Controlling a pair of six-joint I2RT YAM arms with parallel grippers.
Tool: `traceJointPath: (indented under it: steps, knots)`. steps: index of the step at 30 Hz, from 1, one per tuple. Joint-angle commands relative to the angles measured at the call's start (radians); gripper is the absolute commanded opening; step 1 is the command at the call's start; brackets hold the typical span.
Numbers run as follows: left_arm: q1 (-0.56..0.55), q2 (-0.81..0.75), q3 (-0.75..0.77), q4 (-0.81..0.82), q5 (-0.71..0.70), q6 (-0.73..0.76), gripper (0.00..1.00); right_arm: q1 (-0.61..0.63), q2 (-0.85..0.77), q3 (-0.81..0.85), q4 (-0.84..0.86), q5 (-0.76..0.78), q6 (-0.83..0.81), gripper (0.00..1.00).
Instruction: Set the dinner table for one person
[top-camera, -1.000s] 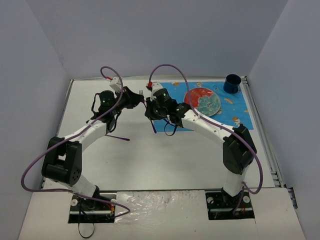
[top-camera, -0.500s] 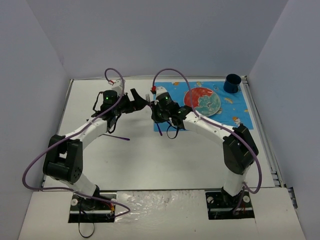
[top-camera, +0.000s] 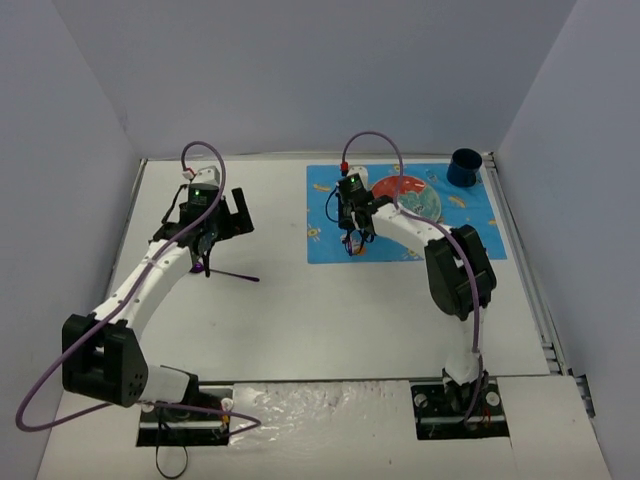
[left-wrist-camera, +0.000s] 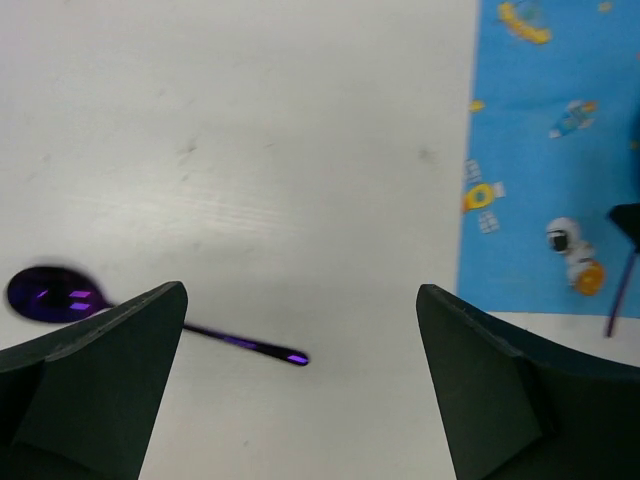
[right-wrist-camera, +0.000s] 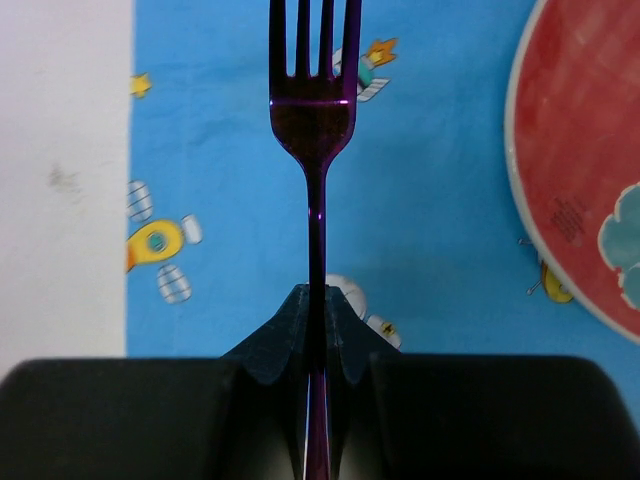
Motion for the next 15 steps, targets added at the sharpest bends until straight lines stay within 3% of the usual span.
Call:
traceJointPath:
  steps: [1,5,15]
  knots:
    - [0.003,-0.040,-0.078,-0.180,-0.199,0.053,0.97,-0.025,0.054,0.129,-0.009,0.078,0.011,0.00]
    - [0.003,-0.046,-0.131,-0.149,-0.219,0.062,0.97,-0.038,0.113,0.205,-0.015,0.084,-0.002,0.00]
    - [0.004,0.021,-0.084,-0.170,-0.223,0.069,0.97,-0.042,0.228,0.318,-0.025,0.071,-0.028,0.00]
